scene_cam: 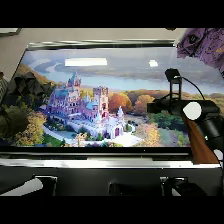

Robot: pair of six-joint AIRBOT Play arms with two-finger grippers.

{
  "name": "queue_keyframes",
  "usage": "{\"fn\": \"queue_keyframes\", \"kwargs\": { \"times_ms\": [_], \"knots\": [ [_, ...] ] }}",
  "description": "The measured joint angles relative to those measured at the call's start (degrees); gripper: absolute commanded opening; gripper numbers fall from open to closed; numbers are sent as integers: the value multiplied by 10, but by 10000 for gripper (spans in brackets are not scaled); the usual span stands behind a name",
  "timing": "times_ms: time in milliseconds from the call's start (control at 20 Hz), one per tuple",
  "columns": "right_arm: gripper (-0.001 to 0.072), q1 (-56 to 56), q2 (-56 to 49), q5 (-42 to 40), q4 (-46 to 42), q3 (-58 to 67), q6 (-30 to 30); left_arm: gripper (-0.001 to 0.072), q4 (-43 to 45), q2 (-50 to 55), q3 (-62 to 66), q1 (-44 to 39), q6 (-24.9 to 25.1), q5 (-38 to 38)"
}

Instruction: Fold the clothes and pants, and hang the long-sleeved shirts on hangers.

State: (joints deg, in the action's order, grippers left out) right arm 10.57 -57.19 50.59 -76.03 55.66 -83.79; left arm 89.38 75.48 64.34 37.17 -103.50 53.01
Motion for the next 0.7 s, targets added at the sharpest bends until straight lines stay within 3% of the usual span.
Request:
{"fn": "queue_keyframes", "kwargs": {
  "times_ms": [50,100,150,450,700],
  "knots": [
    [31,0,0,-1,0,0,0,720,-3,15,-8,5,0,-19],
    [31,0,0,-1,0,0,0,557,-8,31,-14,8,0,-33],
    [32,0,0,-1,0,0,0,33,-14,44,-18,10,0,-43],
    [32,0,0,-1,2,0,0,15,-134,46,-28,-12,46,-50],
    [32,0,3,2,2,0,0,15,-230,-47,-29,-177,57,-13]
  ]
}}
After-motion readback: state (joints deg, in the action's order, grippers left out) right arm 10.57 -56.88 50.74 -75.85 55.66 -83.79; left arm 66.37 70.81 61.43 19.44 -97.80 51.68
